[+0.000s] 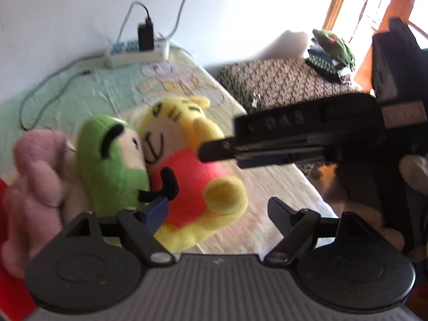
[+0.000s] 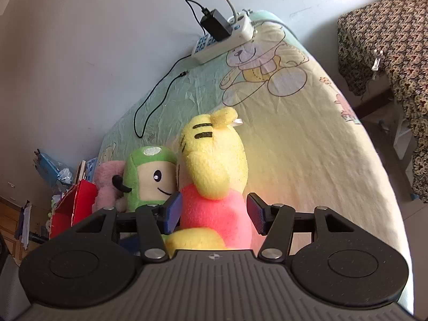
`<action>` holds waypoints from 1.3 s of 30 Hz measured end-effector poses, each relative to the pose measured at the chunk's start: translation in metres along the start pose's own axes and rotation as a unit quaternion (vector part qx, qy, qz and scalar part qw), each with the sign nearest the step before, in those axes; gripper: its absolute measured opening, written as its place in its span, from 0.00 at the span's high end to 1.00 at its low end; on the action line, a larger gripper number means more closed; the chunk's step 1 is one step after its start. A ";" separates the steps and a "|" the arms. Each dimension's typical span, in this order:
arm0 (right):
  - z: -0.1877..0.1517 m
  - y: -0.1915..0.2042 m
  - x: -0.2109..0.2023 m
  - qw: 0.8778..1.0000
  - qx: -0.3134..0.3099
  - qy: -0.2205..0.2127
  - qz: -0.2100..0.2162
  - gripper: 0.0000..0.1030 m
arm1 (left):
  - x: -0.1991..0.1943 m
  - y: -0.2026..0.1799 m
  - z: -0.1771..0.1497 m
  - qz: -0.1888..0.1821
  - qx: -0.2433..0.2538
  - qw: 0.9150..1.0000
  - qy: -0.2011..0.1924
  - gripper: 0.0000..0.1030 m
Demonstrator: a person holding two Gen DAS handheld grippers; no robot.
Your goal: Organize objects
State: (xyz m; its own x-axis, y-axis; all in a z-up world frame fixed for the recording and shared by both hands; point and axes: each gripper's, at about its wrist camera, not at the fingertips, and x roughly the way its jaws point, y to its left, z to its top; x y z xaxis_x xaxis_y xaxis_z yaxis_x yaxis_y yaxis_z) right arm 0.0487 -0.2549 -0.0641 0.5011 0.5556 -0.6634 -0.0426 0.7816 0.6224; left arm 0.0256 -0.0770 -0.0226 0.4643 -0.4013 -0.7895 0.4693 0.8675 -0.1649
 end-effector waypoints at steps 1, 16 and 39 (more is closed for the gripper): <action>0.002 -0.002 0.004 1.000 0.004 0.004 0.003 0.44 | 0.005 0.000 0.000 0.000 0.001 1.000 0.006 0.22; 0.008 -0.014 0.030 0.996 0.033 0.035 0.080 0.61 | 0.033 0.008 -0.007 0.012 0.003 0.999 0.040 0.23; -0.028 -0.036 -0.048 0.998 0.051 -0.027 -0.009 0.64 | 0.005 -0.058 -0.032 -0.069 0.079 0.994 0.029 0.30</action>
State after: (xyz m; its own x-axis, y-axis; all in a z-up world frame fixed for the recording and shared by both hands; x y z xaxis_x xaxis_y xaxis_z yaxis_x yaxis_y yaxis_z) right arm 0.0018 -0.3014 -0.0660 0.5476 0.5229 -0.6533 0.0540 0.7570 0.6512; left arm -0.0228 -0.1200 -0.0360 0.3455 -0.4920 -0.7991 0.6398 0.7464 -0.1829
